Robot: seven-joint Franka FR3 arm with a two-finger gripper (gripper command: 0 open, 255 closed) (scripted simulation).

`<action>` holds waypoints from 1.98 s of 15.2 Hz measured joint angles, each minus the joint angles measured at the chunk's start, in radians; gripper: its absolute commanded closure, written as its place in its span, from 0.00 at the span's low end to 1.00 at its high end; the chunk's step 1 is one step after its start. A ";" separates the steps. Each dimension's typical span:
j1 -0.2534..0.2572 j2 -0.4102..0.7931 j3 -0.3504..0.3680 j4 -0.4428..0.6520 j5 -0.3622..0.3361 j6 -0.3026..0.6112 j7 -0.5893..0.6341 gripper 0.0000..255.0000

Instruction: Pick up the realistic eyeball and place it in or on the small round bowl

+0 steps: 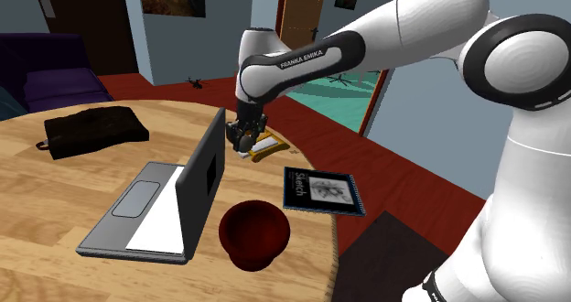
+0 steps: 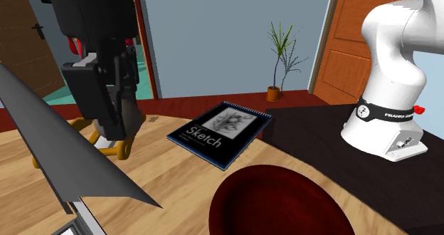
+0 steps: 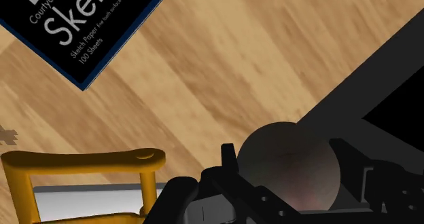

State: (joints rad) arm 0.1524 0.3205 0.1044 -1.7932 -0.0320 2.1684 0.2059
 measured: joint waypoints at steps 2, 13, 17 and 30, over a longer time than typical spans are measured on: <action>0.015 -0.049 0.010 -0.068 0.001 0.019 0.025 1.00; 0.101 -0.342 0.087 -0.454 0.032 0.114 0.176 1.00; 0.140 -0.430 0.127 -0.554 0.054 0.127 0.240 1.00; 0.149 -0.346 0.146 -0.645 0.025 0.300 0.290 1.00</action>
State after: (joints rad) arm 0.3017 -0.0257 0.2507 -2.4382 -0.0073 2.4684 0.4959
